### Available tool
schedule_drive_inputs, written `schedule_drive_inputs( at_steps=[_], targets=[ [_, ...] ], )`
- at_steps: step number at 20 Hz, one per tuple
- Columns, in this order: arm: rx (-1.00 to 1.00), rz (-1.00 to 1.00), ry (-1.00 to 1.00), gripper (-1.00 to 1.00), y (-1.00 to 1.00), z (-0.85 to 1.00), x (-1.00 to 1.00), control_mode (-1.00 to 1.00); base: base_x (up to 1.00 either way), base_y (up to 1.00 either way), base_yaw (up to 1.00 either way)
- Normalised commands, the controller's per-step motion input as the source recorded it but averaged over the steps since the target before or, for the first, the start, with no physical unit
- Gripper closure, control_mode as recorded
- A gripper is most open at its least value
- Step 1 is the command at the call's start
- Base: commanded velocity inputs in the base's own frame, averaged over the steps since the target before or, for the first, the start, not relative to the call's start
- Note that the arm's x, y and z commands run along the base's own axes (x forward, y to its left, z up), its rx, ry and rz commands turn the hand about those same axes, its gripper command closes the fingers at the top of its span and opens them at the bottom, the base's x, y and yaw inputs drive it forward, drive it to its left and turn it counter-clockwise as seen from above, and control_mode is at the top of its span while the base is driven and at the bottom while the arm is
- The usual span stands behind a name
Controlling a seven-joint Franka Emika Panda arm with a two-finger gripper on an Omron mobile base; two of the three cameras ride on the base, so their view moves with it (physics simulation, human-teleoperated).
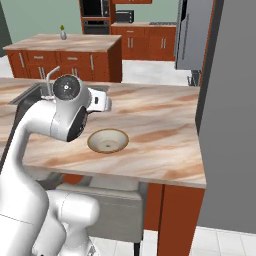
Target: Retrieve the peach and banana from the fridge and place them into the bowl on the dining table.
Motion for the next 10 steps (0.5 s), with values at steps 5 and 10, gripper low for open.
schedule_drive_inputs(
  at_steps=[5, 10],
  targets=[
    [0.0, 0.05, 0.22, 1.0, 0.0, -0.42, 0.91, -1.0, 0.0, 0.0, 0.0],
    [0.0, 0.01, 0.17, 1.0, 0.06, -0.45, 0.53, -1.0, 0.0, 0.0, 0.0]
  ],
)
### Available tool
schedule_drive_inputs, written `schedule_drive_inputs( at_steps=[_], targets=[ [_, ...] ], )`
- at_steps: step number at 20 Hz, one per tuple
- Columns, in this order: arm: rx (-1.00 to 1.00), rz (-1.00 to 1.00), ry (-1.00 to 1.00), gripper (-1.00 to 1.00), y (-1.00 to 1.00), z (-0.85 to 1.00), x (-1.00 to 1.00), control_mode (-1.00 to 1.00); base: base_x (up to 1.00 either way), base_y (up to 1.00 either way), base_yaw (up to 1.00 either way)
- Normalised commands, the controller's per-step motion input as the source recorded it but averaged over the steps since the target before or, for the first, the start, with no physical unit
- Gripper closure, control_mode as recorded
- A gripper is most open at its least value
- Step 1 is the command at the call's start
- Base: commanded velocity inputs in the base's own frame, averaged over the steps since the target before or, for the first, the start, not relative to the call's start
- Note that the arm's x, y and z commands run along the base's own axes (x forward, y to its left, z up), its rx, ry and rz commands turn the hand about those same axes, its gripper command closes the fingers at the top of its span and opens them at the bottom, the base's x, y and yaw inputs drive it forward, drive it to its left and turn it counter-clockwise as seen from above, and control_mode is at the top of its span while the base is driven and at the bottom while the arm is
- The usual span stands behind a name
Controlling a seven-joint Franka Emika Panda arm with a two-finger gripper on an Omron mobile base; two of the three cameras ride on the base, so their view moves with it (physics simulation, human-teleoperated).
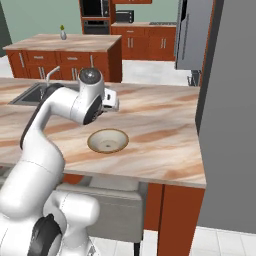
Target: Retrieve the peach and banana from the fridge and place them into the bowl on the dining table.
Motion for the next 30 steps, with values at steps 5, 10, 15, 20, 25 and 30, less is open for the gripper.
schedule_drive_inputs(
  at_steps=[5, 10, 15, 20, 25, 30],
  targets=[
    [0.0, 0.0, 0.07, 1.0, 0.04, -0.52, 0.31, -1.0, 0.0, 0.0, 0.0],
    [0.0, 0.0, 0.04, 1.0, 0.04, -0.55, 0.26, -1.0, 0.0, 0.0, 0.0],
    [0.0, 0.0, 0.04, 1.0, 0.04, -0.56, 0.28, -1.0, 0.0, 0.0, 0.0],
    [0.0, 0.0, 0.02, 1.0, 0.13, -0.5, 0.32, -1.0, 0.0, 0.0, 0.0],
    [-0.02, 0.0, 0.0, 1.0, 0.18, -0.29, 0.22, -1.0, 0.0, 0.0, 0.0],
    [-0.03, -0.02, 0.0, 1.0, 0.07, -0.27, 0.16, -1.0, 0.0, 0.0, 0.0]
  ],
)
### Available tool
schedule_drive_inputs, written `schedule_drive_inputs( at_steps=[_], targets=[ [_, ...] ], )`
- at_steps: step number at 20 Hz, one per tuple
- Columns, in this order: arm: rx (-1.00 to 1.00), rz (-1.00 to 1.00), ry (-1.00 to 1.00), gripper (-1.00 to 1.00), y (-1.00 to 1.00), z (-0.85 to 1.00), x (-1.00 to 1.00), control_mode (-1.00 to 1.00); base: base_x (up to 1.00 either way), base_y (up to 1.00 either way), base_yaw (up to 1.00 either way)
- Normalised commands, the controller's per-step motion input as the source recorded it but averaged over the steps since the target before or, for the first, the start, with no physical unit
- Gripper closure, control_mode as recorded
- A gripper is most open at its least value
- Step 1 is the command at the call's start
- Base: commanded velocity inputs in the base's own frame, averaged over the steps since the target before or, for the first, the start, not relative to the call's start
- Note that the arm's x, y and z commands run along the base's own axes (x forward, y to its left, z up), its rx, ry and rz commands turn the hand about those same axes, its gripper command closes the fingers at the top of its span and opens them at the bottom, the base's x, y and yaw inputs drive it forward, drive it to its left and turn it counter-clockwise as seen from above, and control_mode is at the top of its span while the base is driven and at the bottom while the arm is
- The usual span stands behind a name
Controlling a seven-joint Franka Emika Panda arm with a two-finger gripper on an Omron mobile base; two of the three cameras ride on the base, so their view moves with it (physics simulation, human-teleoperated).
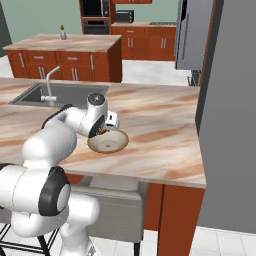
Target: Retrieve the peach and banana from the fridge and place them into the bowl on the dining table.
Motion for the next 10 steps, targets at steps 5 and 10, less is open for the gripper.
schedule_drive_inputs(
  at_steps=[5, 10],
  targets=[
    [-0.03, -0.02, 0.0, 1.0, 0.0, -0.31, 0.2, -1.0, 0.0, 0.0, 0.0],
    [-0.01, -0.01, 0.0, 1.0, 0.0, -0.29, 0.31, -1.0, 0.0, 0.0, 0.0]
  ],
)
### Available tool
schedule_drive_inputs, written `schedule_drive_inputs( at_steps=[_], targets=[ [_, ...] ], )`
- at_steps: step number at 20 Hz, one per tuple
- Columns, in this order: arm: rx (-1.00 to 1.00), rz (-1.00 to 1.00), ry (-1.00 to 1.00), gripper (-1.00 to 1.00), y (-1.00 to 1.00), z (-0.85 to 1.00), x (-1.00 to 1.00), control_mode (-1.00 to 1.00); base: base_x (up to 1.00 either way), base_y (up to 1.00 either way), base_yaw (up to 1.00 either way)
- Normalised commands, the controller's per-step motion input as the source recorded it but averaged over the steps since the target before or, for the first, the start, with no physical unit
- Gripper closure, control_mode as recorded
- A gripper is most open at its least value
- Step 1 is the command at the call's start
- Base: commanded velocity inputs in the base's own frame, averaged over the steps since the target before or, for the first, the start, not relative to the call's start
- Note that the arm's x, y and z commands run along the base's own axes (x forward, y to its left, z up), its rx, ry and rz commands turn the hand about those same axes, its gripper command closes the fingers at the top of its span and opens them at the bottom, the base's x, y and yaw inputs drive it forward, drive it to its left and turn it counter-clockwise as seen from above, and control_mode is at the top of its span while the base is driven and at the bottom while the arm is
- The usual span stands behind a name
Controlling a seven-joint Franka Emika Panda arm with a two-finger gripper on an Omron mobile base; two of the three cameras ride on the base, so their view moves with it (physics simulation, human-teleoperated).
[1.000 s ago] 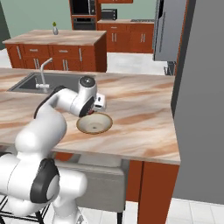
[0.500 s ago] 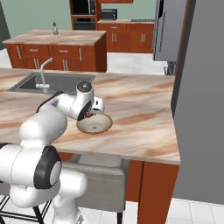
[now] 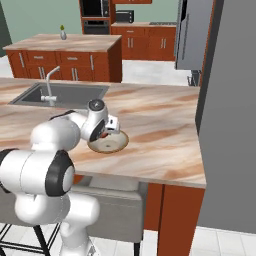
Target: Retrieve the peach and banana from the fridge and place them into the bowl on the dining table.
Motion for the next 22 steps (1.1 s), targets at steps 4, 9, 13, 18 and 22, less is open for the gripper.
schedule_drive_inputs(
  at_steps=[4, 9, 13, 18, 22],
  targets=[
    [0.0, -0.01, 0.0, 1.0, 0.0, -0.27, 0.31, -1.0, 0.0, 0.0, 0.0],
    [0.0, 0.0, 0.0, 1.0, 0.0, -0.32, 0.3, -1.0, 0.0, 0.0, 0.0],
    [0.0, 0.0, 0.0, 1.0, 0.0, -0.31, 0.31, -1.0, 0.0, 0.0, 0.0],
    [0.0, 0.0, 0.0, 1.0, 0.0, -0.3, 0.27, -1.0, 0.0, 0.0, 0.0],
    [0.0, 0.0, 0.0, 1.0, 0.03, -0.29, 0.25, -1.0, 0.0, 0.0, 0.0]
  ],
)
